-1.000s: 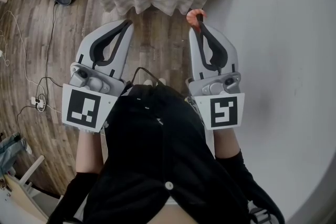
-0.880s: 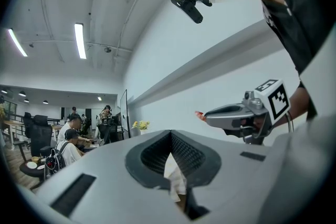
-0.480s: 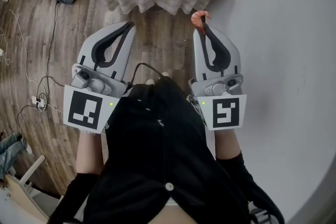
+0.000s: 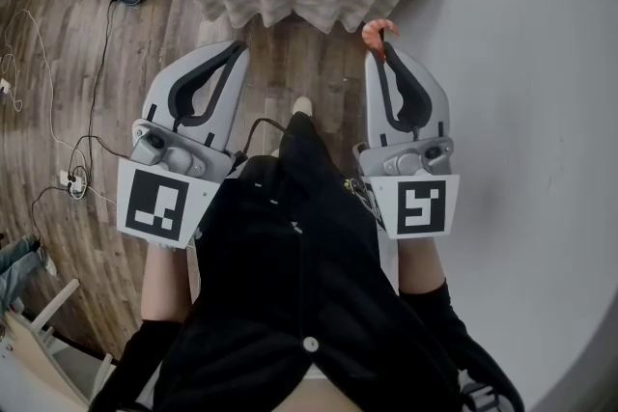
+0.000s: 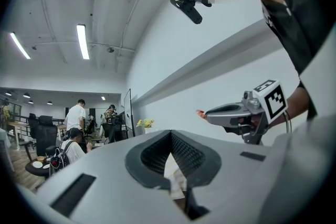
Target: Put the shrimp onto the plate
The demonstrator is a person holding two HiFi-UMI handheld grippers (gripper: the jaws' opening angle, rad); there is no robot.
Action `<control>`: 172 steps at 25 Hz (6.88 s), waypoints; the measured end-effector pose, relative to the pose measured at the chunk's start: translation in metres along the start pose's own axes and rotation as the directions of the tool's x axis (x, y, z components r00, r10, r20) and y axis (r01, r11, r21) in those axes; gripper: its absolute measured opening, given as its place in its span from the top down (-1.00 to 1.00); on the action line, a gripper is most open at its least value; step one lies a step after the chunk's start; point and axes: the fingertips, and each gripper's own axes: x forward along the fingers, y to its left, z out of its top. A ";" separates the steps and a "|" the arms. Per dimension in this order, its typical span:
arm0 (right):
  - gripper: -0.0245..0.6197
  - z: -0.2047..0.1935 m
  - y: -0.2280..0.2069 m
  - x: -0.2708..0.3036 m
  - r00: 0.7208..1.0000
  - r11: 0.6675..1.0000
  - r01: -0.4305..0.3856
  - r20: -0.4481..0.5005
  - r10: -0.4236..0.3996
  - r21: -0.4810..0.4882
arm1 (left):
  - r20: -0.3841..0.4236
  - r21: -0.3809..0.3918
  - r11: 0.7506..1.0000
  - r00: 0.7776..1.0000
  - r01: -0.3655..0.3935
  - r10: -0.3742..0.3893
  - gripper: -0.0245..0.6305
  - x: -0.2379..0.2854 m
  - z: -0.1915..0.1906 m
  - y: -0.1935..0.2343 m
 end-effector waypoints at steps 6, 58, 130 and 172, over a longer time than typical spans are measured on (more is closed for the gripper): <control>0.81 -0.007 -0.013 0.020 1.000 1.000 -0.024 0.010 0.024 0.009 | -0.013 0.008 0.999 0.999 -0.032 0.032 0.92 0.015 -0.002 0.011; 0.81 -0.065 -0.173 0.195 0.980 0.980 -0.194 0.064 0.191 0.045 | -0.049 0.041 0.979 0.978 -0.200 0.202 0.92 0.223 0.013 0.092; 0.81 -0.067 -0.140 0.395 0.990 0.996 0.094 -0.108 -0.093 0.005 | 0.024 -0.005 0.988 0.988 0.154 -0.154 0.92 0.316 -0.035 0.300; 0.81 -0.112 -0.167 0.435 0.993 0.997 -0.057 -0.102 0.062 0.048 | -0.023 -0.018 1.000 1.000 0.006 -0.007 0.92 0.330 -0.039 0.305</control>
